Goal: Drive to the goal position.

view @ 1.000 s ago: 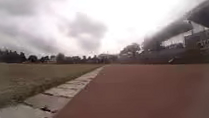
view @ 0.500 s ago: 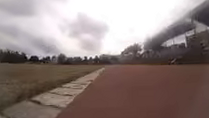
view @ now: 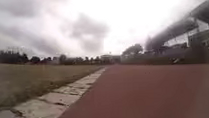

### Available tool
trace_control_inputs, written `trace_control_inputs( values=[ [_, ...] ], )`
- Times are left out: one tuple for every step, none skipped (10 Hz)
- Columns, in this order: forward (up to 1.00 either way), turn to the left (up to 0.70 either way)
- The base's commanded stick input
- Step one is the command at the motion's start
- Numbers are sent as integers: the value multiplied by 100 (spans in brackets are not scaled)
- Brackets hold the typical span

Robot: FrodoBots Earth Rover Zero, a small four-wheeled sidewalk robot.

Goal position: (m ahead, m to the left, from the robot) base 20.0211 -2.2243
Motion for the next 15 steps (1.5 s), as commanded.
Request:
trace_control_inputs(
  values=[
    [100,0],
    [100,0],
    [100,0],
    [100,0],
    [100,0],
    [100,0],
    [100,0],
    [100,0],
    [100,0],
    [100,0],
    [100,0],
    [100,0],
    [100,0],
    [100,0],
    [100,0]
  ],
)
